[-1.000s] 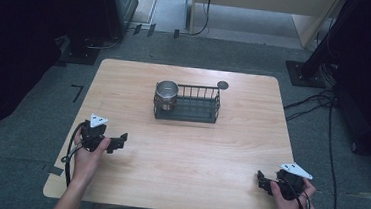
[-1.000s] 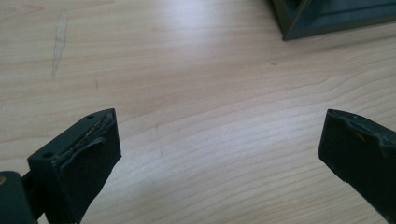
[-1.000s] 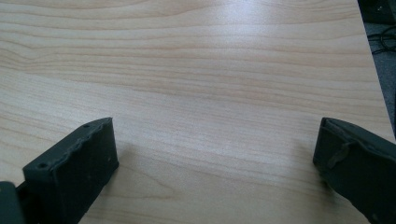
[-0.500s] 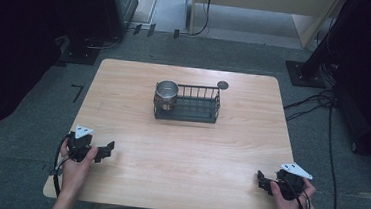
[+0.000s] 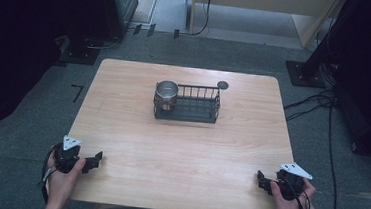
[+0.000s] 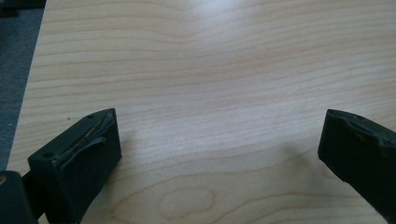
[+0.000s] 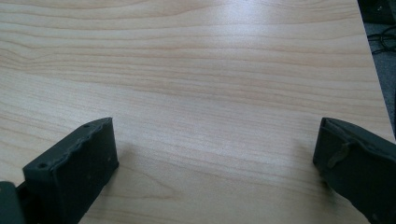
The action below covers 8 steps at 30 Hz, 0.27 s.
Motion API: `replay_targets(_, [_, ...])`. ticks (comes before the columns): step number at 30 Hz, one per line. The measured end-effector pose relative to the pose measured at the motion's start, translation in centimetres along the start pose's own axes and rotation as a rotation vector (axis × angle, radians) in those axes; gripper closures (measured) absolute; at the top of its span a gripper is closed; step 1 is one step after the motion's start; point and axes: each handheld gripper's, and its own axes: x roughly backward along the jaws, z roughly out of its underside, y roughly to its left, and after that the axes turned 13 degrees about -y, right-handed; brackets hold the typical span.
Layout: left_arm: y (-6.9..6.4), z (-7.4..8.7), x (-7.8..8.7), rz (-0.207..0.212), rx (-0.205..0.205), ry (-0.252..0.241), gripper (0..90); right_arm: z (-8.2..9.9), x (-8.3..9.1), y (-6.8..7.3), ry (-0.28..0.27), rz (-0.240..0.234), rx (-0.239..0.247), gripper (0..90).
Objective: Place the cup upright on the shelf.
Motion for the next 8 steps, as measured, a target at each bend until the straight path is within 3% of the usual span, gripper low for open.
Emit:
replay_targets(2, [-0.21,0.17,0.03,-0.007,-0.019,-0.003,0.0,0.00,0.00,0.00,0.000,0.000,0.000,0.0])
replay_targets(8, [-0.27,0.25,0.05,-0.012,-0.015,-0.009,0.0,-0.02,-0.04,0.00,-0.003,0.012,-0.009,0.0])
